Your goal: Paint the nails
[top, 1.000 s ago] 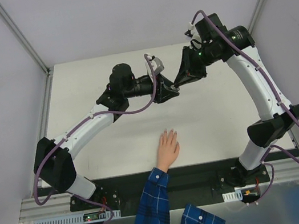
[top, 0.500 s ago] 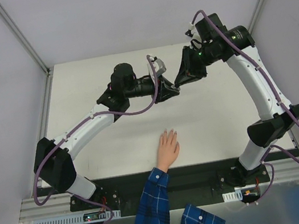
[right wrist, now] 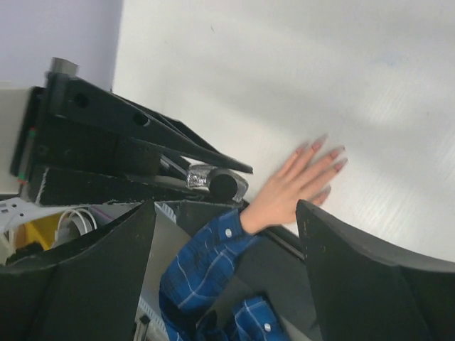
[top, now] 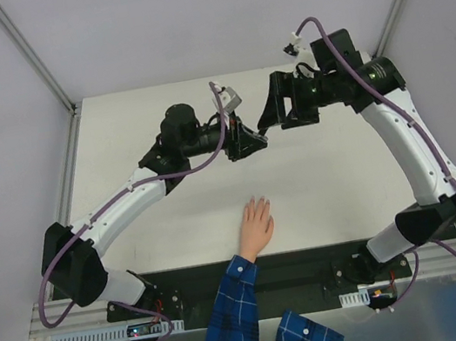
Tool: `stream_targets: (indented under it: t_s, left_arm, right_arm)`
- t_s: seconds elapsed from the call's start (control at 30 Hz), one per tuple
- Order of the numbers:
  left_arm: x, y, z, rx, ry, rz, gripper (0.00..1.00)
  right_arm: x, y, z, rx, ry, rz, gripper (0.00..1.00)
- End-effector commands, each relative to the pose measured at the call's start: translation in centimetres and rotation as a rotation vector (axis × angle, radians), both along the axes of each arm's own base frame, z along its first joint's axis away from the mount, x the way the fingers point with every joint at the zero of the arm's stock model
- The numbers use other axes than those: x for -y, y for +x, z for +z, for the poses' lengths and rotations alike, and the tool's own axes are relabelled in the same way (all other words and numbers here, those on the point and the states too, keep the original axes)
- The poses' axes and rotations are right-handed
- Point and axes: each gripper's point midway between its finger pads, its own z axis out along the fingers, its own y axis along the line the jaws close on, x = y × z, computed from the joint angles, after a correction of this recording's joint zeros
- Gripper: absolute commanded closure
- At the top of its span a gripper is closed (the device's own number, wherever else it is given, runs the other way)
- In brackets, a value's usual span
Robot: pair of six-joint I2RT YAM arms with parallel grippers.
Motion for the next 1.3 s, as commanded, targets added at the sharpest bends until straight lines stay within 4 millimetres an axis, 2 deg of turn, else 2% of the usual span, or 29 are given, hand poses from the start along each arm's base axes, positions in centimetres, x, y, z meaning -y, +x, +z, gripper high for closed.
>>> stream_targets:
  t_s: [0.0, 0.07, 0.1, 0.17, 0.2, 0.47, 0.53, 0.57, 0.63, 0.67, 0.7, 0.77, 0.8, 0.83, 0.9, 0.93, 0.97, 1.0, 1.07, 1.2, 1.23, 1.27]
  left_arm:
    - [-0.7, -0.6, 5.6, 0.026, -0.196, 0.049, 1.00]
    - [-0.6, -0.7, 5.9, 0.010, -0.211, 0.047, 1.00]
    - [-0.7, -0.7, 6.0, 0.009, -0.215, 0.048, 1.00]
    - [-0.8, -0.6, 6.3, 0.019, -0.226, 0.064, 1.00]
    - [-0.9, -0.5, 6.5, 0.033, -0.238, 0.070, 1.00]
    - [-1.3, 0.1, 7.5, 0.079, -0.253, 0.111, 1.00]
    - [-1.4, 0.0, 7.6, 0.083, -0.257, 0.114, 1.00]
    - [-1.4, 0.0, 7.8, 0.088, -0.261, 0.115, 1.00]
    - [-1.4, -0.1, 7.7, 0.088, -0.262, 0.109, 1.00]
    - [-1.5, -0.3, 8.3, 0.106, -0.282, 0.101, 1.00]
    - [-1.5, -0.9, 8.3, 0.098, -0.293, 0.075, 1.00]
    - [-2.0, -2.1, 9.3, 0.118, -0.356, 0.019, 1.00]
    - [-2.7, -2.9, 10.5, 0.125, -0.432, -0.019, 1.00]
    - [-3.1, -3.1, 10.9, 0.119, -0.462, -0.032, 1.00]
    - [-4.1, -3.7, 12.0, 0.097, -0.533, -0.068, 1.00]
    - [-4.2, -4.2, 12.1, 0.089, -0.539, -0.098, 1.00]
    - [-4.3, -4.4, 12.2, 0.080, -0.540, -0.119, 1.00]
    - [-4.3, -4.9, 12.8, 0.068, -0.546, -0.145, 1.00]
    - [-4.2, -5.5, 12.6, 0.057, -0.524, -0.196, 1.00]
    - [-4.4, -5.4, 12.3, 0.043, -0.483, -0.208, 1.00]
    - [-4.4, -5.2, 12.3, 0.041, -0.471, -0.201, 1.00]
    - [-4.5, -5.0, 12.0, 0.020, -0.446, -0.182, 1.00]
  right_arm:
    - [-1.5, 0.9, 5.2, 0.207, 0.182, -0.023, 0.23]
    - [-2.0, 1.0, 5.6, 0.205, 0.200, -0.020, 0.37]
    - [-2.2, 1.1, 5.5, 0.195, 0.200, -0.020, 0.49]
    - [-2.6, 1.4, 4.8, 0.158, 0.175, -0.021, 0.54]
    - [-2.7, 1.4, 5.3, 0.172, 0.173, -0.021, 0.55]
    - [-3.3, 1.8, 4.9, 0.186, 0.143, -0.033, 0.61]
    - [-3.5, 1.9, 4.5, 0.177, 0.135, -0.026, 0.70]
    - [-3.6, 1.9, 4.4, 0.183, 0.132, -0.018, 0.78]
    - [-3.5, 2.0, 4.3, 0.195, 0.121, -0.018, 0.85]
    - [-3.5, 2.0, 3.9, 0.197, 0.115, -0.015, 0.90]
    - [-3.4, 1.9, 4.1, 0.228, 0.111, 0.003, 0.99]
    - [-4.1, 1.3, 4.1, 0.259, 0.163, 0.098, 1.00]
    - [-4.6, 0.7, 4.5, 0.314, 0.196, 0.189, 0.99]
    - [-5.6, -2.5, 5.9, 0.332, 0.323, 0.376, 1.00]
    - [-6.4, -4.1, 5.3, 0.446, 0.415, 0.554, 1.00]
    - [-6.5, -5.5, 5.8, 0.418, 0.488, 0.624, 1.00]
    - [-6.9, -5.6, 6.9, 0.458, 0.550, 0.669, 1.00]
    - [-7.2, -5.8, 6.5, 0.421, 0.580, 0.683, 1.00]
    - [-7.4, -6.3, 7.2, 0.415, 0.617, 0.711, 1.00]
    - [-7.1, -5.5, 7.4, 0.420, 0.601, 0.645, 1.00]
    - [-6.9, -4.4, 8.0, 0.440, 0.584, 0.580, 0.99]
    - [-6.7, -3.8, 7.9, 0.410, 0.564, 0.519, 0.69]
